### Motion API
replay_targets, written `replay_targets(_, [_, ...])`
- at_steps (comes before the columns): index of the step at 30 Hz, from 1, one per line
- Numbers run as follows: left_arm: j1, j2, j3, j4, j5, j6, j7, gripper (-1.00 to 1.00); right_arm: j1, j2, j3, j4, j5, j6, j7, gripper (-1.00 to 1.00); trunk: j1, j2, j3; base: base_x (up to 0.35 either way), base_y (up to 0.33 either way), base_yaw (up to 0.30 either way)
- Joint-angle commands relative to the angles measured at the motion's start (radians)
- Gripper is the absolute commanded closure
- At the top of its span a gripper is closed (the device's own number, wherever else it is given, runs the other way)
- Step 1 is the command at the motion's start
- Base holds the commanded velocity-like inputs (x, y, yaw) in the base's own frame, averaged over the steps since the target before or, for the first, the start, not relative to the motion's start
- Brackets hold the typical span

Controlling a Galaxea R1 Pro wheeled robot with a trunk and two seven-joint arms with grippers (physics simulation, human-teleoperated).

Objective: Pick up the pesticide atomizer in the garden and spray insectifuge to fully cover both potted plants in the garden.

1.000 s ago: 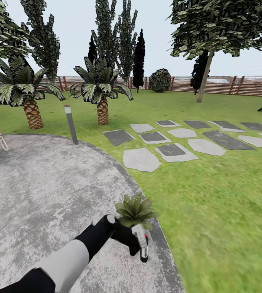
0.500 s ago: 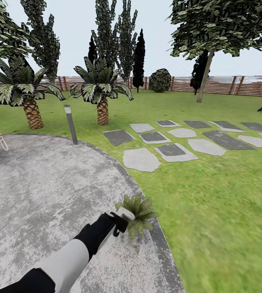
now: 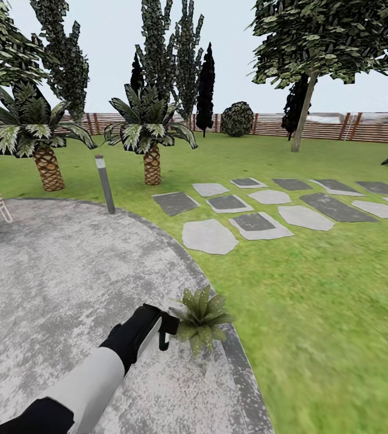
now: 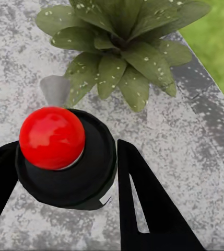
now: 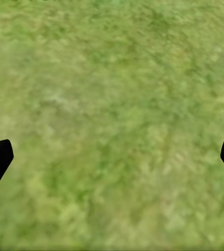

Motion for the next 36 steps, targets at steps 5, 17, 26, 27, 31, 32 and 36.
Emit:
replay_targets(5, [0.003,0.057,0.039,-0.074,0.007,0.044,-0.003,1.00,-0.001,0.003,0.002,-0.003,0.009,0.008,0.007,-1.00,0.000,0.000,-0.001,0.000,0.000,0.000])
replay_targets(17, [0.005,0.164,0.095,-0.074,0.011,0.045,-0.007,1.00,-0.001,0.004,0.002,-0.003,0.008,0.011,0.008,-1.00,0.000,0.000,-0.001,0.000,0.000,0.000])
replay_targets(26, [0.005,0.157,0.092,-0.074,0.013,0.046,-0.007,1.00,-0.001,0.005,0.004,-0.002,0.009,0.011,0.007,-1.00,0.000,0.000,-0.001,0.000,0.000,0.000])
replay_targets(27, [0.005,0.156,0.092,-0.074,0.013,0.046,-0.007,1.00,-0.001,0.005,0.004,-0.002,0.009,0.011,0.007,-1.00,0.000,0.000,-0.001,0.000,0.000,0.000])
replay_targets(31, [0.005,0.154,0.092,-0.074,0.013,0.045,-0.008,1.00,-0.001,0.005,0.002,-0.003,0.009,0.011,0.008,-1.00,0.000,0.000,-0.001,0.000,0.000,0.000])
replay_targets(32, [0.005,0.154,0.092,-0.073,0.013,0.042,-0.008,1.00,-0.001,0.005,0.001,-0.003,0.009,0.011,0.008,-1.00,0.000,0.000,-0.001,0.000,0.000,0.000])
replay_targets(36, [0.005,0.154,0.098,-0.031,0.013,-0.009,-0.007,1.00,-0.001,0.005,-0.001,-0.003,0.009,0.011,0.009,-1.00,0.000,0.000,-0.001,0.000,0.000,0.000])
